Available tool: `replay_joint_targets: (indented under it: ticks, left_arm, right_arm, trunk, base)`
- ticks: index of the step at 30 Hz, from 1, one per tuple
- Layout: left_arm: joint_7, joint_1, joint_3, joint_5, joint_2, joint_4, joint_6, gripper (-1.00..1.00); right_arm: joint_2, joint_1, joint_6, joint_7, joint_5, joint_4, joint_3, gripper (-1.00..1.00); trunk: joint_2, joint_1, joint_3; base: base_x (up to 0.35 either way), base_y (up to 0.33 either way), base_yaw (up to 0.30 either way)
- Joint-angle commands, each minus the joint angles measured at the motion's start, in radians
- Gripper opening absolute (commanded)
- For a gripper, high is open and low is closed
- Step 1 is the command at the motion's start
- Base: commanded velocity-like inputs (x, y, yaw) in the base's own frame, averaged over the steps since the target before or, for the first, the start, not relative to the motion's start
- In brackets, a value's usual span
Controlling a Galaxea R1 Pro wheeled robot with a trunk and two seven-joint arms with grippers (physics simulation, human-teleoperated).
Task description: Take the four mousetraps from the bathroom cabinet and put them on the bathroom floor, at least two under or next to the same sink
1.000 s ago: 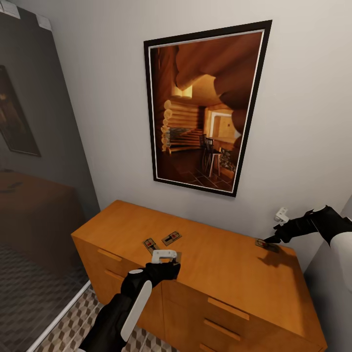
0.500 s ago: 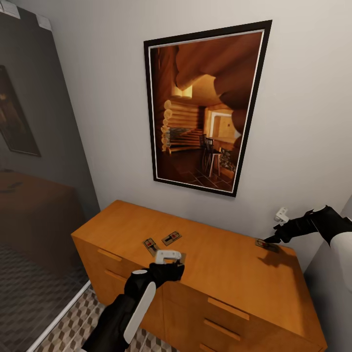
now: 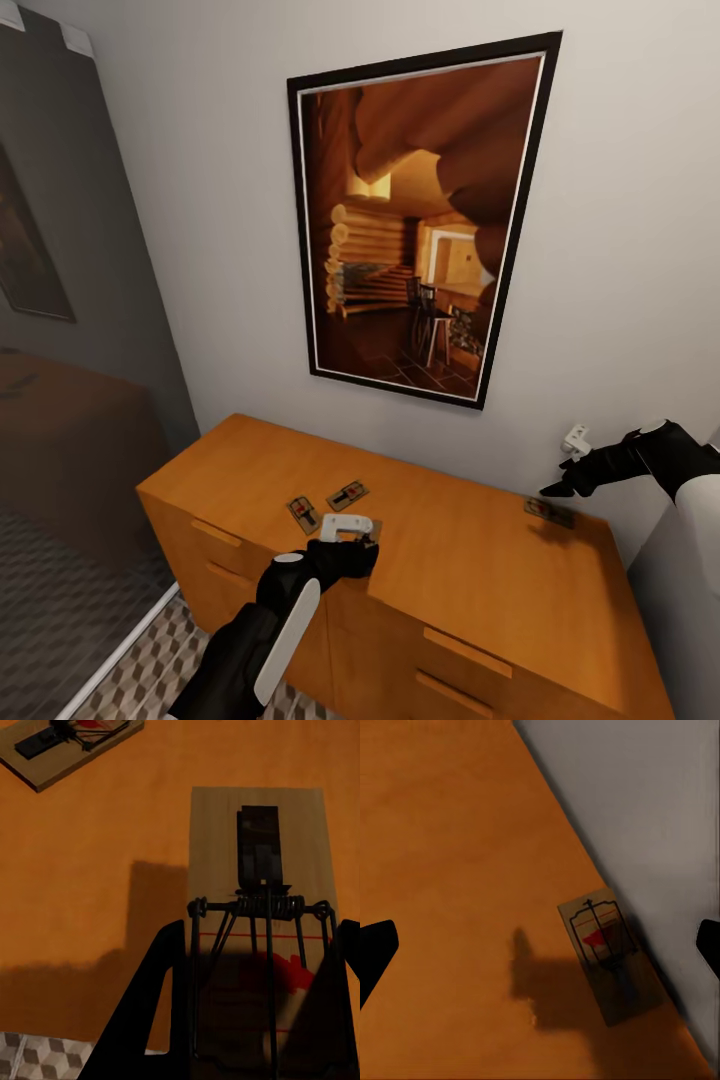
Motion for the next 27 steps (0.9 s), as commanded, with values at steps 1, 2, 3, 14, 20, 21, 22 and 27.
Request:
replay_joint_targets:
  ticks: [1, 2, 3, 14, 20, 21, 22, 27]
  left_arm:
    - [0.010, -0.001, -0.001, 0.009, 0.000, -0.001, 0.004, -1.00]
    - [0.010, -0.001, -0.001, 0.009, -0.001, 0.000, 0.004, -1.00]
    - [0.010, -0.001, -0.001, 0.009, -0.001, 0.000, 0.004, -1.00]
    - [0.012, -0.001, -0.001, 0.007, -0.001, 0.000, 0.004, -1.00]
    - [0.012, -0.001, -0.001, 0.007, -0.001, 0.000, 0.004, -1.00]
    - [0.012, -0.001, -0.001, 0.007, 0.000, 0.000, 0.004, -1.00]
    - [0.012, -0.001, -0.001, 0.007, 0.000, 0.000, 0.004, -1.00]
    - [0.012, -0.001, -0.001, 0.007, 0.000, 0.000, 0.004, -1.00]
  right_arm:
    - [0.001, -0.001, 0.010, 0.006, 0.004, -0.001, -0.008, 1.00]
    - [0.001, -0.001, 0.010, 0.006, 0.004, -0.001, -0.008, 1.00]
    - [0.001, -0.001, 0.010, 0.006, 0.004, -0.001, -0.008, 1.00]
    - [0.000, -0.001, 0.011, 0.006, 0.005, 0.000, -0.008, 1.00]
    - [-0.002, -0.001, 0.011, 0.005, 0.005, 0.001, -0.008, 1.00]
    - [-0.002, -0.001, 0.011, 0.005, 0.005, 0.001, -0.008, 1.00]
    - [-0.002, -0.001, 0.011, 0.005, 0.005, 0.001, -0.008, 1.00]
    - [-0.001, -0.001, 0.011, 0.004, 0.009, 0.001, -0.007, 1.00]
  trunk:
    - [-0.002, 0.001, -0.002]
    - [-0.002, 0.001, -0.002]
    - [-0.002, 0.001, -0.002]
    - [-0.002, 0.001, -0.002]
    - [-0.002, 0.001, -0.002]
    - [-0.002, 0.001, -0.002]
    - [-0.002, 0.001, -0.002]
    - [-0.002, 0.001, -0.002]
  base:
    - [0.048, -0.018, 0.000]
    - [0.030, -0.012, 0.000]
    - [0.024, -0.009, 0.000]
    - [0.005, -0.002, 0.000]
    - [0.000, 0.000, 0.000]
    - [0.000, 0.000, 0.000]
    - [0.000, 0.000, 0.000]
    - [0.000, 0.000, 0.000]
